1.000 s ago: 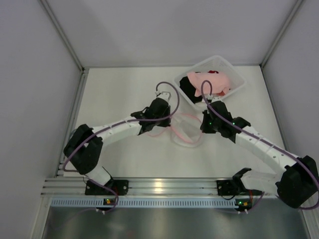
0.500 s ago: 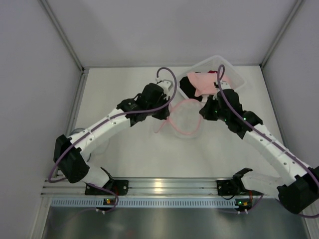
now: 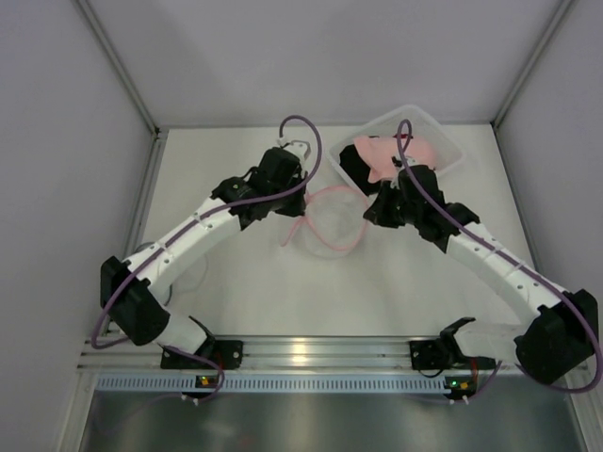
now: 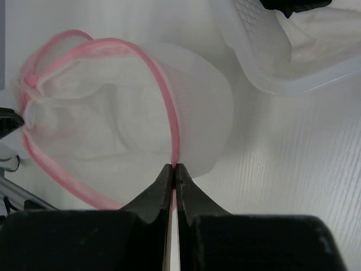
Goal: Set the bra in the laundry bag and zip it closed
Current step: Adjust the laundry bag at the center of the board, then pick up the bra from the bin, then place the bra in the laundry bag.
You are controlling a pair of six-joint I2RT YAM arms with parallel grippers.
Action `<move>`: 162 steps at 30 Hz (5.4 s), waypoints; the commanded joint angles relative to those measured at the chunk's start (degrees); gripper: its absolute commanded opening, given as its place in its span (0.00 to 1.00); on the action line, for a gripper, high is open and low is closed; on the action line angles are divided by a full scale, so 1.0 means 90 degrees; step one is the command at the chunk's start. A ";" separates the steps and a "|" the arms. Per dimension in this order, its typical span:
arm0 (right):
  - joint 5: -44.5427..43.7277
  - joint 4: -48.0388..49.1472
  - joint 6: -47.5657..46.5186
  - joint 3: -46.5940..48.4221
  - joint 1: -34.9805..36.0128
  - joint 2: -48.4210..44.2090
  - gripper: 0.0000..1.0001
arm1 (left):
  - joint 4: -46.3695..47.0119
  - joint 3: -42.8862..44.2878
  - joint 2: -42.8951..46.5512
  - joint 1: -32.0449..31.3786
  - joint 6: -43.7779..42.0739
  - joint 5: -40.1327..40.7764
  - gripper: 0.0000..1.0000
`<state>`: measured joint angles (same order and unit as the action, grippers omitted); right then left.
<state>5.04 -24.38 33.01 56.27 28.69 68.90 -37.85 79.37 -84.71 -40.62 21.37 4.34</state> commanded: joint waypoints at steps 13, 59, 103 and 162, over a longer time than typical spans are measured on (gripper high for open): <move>-0.0218 0.1085 0.0130 -0.0500 -0.0072 0.0849 0.00 | 0.1168 -0.0919 -0.0168 0.0109 0.0292 0.0709 0.00; -0.1741 0.6926 0.2230 -0.1799 -0.1478 0.1230 0.88 | 0.1676 -0.1612 0.0281 0.0168 0.0488 0.0368 0.00; -0.2083 0.4946 0.3568 0.0543 -0.2211 0.3027 0.87 | 0.1744 -0.1885 0.0632 0.0178 0.0292 0.0875 0.00; 0.6471 0.1909 -0.2837 0.1638 -0.1899 0.0147 0.00 | 0.3247 0.1308 -0.0441 0.1047 0.0868 -0.4748 0.97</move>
<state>59.31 -6.09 12.23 70.72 10.76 71.50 -16.45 91.46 -88.38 -30.55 27.51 -33.21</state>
